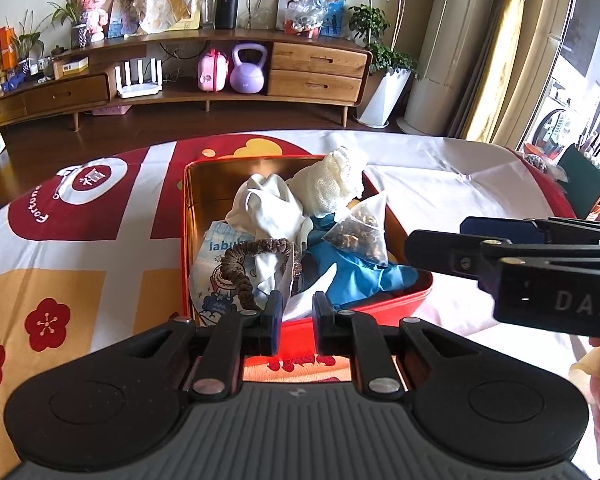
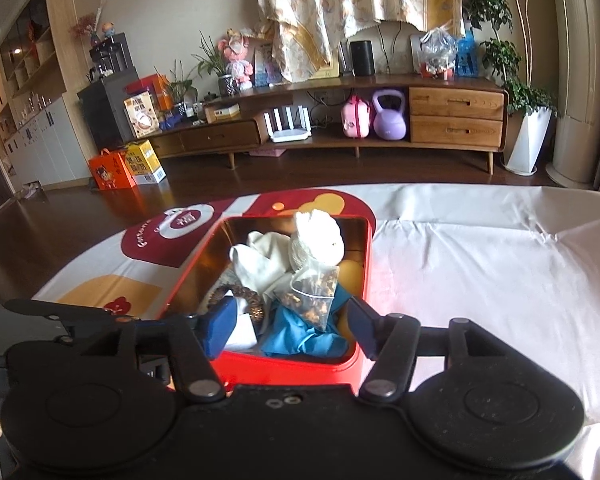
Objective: Organize soft objects
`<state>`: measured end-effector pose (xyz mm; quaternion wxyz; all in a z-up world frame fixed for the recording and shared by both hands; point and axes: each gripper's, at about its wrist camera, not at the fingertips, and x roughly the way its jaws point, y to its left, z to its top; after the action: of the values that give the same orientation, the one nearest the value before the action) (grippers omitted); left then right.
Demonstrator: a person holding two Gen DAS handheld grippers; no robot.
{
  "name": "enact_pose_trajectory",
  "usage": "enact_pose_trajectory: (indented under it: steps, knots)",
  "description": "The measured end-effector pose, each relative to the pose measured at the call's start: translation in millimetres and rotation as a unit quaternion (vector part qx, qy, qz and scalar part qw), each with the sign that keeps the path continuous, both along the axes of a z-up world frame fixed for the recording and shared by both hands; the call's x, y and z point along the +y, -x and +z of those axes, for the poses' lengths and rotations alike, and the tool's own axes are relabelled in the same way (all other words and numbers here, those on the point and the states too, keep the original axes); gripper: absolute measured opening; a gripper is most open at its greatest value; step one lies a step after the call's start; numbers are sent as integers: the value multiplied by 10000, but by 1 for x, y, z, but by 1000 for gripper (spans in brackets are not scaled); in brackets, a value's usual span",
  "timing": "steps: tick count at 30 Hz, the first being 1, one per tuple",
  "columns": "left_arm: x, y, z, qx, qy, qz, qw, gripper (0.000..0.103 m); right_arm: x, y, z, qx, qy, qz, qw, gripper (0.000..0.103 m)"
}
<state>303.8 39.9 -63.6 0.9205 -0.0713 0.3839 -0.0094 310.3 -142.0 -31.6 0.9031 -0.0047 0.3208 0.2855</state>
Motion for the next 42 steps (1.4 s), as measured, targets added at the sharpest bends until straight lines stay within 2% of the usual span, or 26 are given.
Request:
enact_pose_trajectory:
  steps: [10, 19, 20, 21, 22, 23, 24, 28, 32, 33, 40, 42]
  knots:
    - [-4, 38, 26, -247, -85, 28, 9997, 15, -12, 42, 23, -267, -45, 136, 9995, 67]
    - [-9, 75, 46, -429, -4, -3, 9991, 15, -19, 85, 38, -731, 21, 220, 9971, 80]
    - [-9, 79, 48, -442, 18, -14, 9990, 21, -20, 89, 40, -771, 17, 221, 9968, 81]
    - [-9, 83, 49, -452, 42, -19, 9990, 36, -21, 92, 41, -794, 4, 215, 9966, 82]
    - [-9, 87, 51, -479, 72, -16, 9988, 46, -22, 96, 41, -808, -8, 210, 9965, 82]
    - [-8, 92, 52, -523, 99, -7, 9986, 66, -23, 98, 42, -817, -17, 205, 9964, 83]
    - [-8, 97, 53, -586, 116, 15, 9982, 69, -24, 102, 42, -831, -23, 191, 9964, 84]
    - [-9, 112, 56, -604, 90, 74, 9981, 71, -30, 114, 43, -857, -102, 123, 9962, 91]
    - [-11, 129, 62, -742, -4, 136, 9972, 83, -37, 131, 42, -975, -147, 116, 9951, 100]
    - [-11, 134, 63, -779, -17, 153, 9968, 83, -38, 135, 42, -1022, -155, 100, 9946, 103]
    - [-16, 160, 70, -896, -41, 135, 9959, 86, -46, 158, 41, -1105, -291, 11, 9935, 103]
    - [-18, 167, 72, -947, -7, 131, 9954, 100, -49, 164, 42, -1163, -330, -19, 9927, 103]
